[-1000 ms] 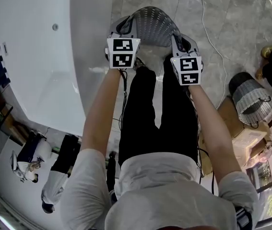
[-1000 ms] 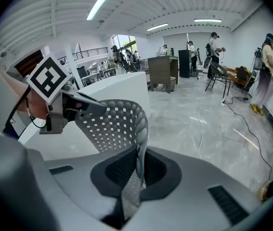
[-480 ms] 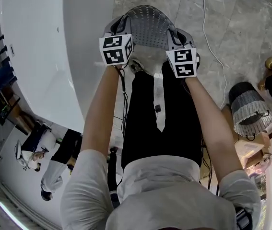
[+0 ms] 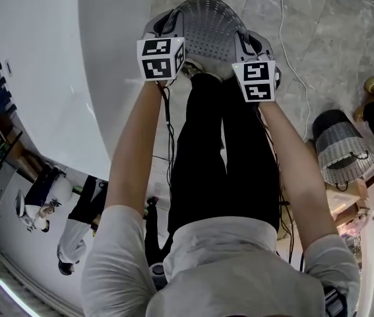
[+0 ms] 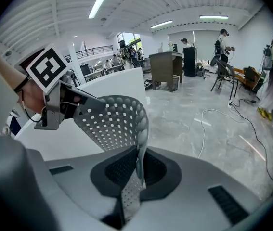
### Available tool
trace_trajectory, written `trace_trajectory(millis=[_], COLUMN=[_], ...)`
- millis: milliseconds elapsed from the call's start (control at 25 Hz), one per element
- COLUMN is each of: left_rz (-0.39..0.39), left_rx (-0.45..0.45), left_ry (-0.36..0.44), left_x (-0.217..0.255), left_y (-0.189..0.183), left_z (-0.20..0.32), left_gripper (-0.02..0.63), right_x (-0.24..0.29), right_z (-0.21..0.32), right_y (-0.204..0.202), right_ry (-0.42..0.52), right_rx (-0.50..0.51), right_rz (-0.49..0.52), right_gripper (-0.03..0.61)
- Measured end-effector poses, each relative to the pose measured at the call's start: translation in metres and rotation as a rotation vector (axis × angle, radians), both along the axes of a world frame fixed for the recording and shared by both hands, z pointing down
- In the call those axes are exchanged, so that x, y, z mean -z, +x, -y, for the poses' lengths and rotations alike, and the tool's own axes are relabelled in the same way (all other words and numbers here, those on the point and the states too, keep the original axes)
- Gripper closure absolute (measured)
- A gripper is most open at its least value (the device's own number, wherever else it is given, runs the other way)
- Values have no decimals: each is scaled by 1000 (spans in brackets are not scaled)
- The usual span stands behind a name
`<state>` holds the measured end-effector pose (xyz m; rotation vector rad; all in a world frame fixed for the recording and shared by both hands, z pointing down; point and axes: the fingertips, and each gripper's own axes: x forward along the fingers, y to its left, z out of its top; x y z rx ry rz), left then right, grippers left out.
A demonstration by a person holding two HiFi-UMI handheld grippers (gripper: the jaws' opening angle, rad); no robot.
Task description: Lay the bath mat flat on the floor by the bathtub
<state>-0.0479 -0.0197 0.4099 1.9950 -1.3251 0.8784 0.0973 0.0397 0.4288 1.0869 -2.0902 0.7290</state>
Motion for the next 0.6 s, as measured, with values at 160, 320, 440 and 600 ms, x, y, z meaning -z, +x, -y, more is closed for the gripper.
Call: trace_trajectory(millis=[160, 320, 440, 600], left_rz=[-10, -41, -38, -46], left_rx=[-18, -21, -43, -81], left_ry=[9, 2, -14, -27], left_x=[-3, -9, -14, -17], left_y=[-4, -13, -20, -27], left_z=[10, 14, 9, 3], left_gripper=[583, 583, 583, 583], right_x=[0, -6, -12, -13], right_z=[8, 11, 6, 5], right_y=[-6, -10, -13, -16], right_ry=[12, 4, -10, -19], right_rx=[13, 30, 42, 16], right_rz=[-30, -69, -94, -109], right_gripper=[558, 557, 558, 558])
